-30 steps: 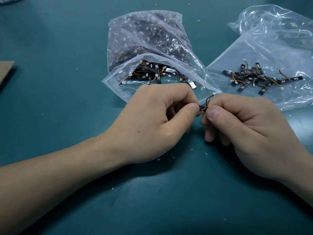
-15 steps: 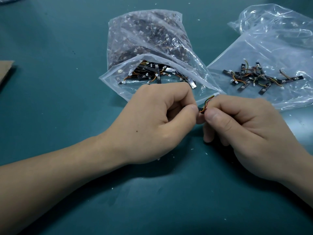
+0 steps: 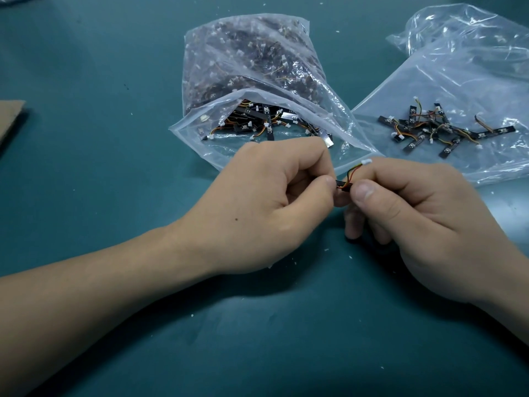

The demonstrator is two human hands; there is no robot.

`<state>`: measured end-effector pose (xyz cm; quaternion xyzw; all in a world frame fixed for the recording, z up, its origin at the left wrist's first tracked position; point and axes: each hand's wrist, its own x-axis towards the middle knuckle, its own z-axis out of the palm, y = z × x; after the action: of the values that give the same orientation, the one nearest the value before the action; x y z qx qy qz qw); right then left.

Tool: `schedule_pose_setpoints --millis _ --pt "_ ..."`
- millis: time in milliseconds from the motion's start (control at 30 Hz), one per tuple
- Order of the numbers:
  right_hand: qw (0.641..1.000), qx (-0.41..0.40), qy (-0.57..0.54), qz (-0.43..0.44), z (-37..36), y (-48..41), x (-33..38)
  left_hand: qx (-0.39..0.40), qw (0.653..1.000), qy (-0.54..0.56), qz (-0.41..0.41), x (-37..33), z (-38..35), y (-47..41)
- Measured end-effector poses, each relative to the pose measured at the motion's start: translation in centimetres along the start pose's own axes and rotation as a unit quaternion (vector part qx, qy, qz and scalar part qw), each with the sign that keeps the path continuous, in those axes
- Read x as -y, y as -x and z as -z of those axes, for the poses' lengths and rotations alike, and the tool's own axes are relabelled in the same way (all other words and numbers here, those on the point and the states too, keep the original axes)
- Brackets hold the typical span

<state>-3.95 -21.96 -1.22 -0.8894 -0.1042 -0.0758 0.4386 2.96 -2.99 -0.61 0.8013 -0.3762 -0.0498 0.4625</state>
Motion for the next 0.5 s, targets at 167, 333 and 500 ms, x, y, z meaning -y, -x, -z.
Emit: schedule_pose_setpoints --millis 167,333,500 --pt "1.000 -0.005 -0.011 -0.007 0.01 -0.01 -0.03 0.016 1.000 0.024 0.000 -0.07 0.11 0.10" --pt "1.000 -0.003 -0.010 -0.005 -0.05 0.04 -0.04 0.012 1.000 0.016 0.010 0.12 0.00 -0.03" --pt "1.000 0.002 -0.007 0.004 0.11 0.05 -0.26 0.022 1.000 0.013 0.007 0.08 0.13 0.11"
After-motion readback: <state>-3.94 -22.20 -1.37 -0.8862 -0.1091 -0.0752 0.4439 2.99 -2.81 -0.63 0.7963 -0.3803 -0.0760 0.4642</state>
